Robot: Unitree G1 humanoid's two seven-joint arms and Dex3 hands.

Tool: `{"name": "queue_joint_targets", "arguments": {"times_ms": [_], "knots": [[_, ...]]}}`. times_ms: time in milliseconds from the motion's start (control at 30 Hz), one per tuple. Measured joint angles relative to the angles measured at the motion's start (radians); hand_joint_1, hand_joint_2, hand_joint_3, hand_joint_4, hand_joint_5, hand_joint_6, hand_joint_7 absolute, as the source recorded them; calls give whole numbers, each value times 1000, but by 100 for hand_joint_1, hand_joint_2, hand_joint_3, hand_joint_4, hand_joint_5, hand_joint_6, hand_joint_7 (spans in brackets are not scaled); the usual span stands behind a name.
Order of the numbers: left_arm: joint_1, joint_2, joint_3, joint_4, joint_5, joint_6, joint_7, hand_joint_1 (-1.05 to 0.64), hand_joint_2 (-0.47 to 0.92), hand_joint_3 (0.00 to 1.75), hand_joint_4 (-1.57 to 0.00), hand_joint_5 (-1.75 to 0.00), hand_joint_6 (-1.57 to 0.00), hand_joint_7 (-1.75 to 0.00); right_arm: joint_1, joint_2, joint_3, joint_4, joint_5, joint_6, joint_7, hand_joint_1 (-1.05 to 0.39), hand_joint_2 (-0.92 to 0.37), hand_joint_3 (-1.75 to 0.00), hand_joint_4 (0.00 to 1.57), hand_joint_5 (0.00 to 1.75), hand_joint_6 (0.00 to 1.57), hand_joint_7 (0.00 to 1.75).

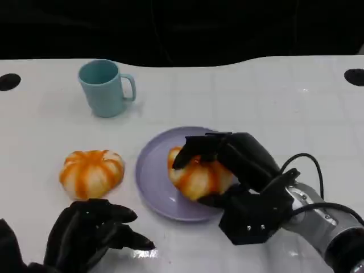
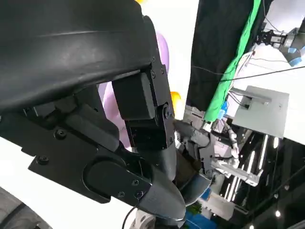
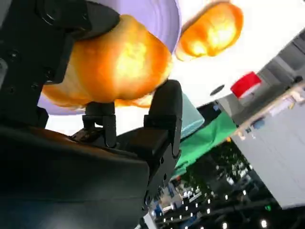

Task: Grasp the bread from the table and place it into the plate.

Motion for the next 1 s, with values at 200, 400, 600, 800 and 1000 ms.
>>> {"name": "queue_joint_targets", "arguments": {"times_ms": [200,400,600,800,1000], "knots": [[0,0,-1,-1,0,0,6,-98,79,0,-157,-21,-155,0,1,-18,2,-50,6,38,132,-61,-92,-28,15,34,37,0],[0,0,-3,-8,0,1,10,-98,79,0,-157,-22,-155,0,10,-28,1,-111,26,92,207,-66,-92,-34,1,31,23,0],[1,0,-3,-9,0,2,10,-98,79,0,-157,-21,-154,0,37,-33,-2,-177,43,144,243,-67,-92,-35,0,28,18,0],[1,0,-3,-9,0,1,10,-98,80,0,-157,-21,-155,0,63,-45,-11,-233,70,169,273,-67,-92,-36,1,29,19,1],[1,-1,-3,-8,0,0,10,-97,80,0,-157,-21,-154,0,129,-69,-52,-339,144,187,335,-64,-92,-33,4,34,24,3]]}}
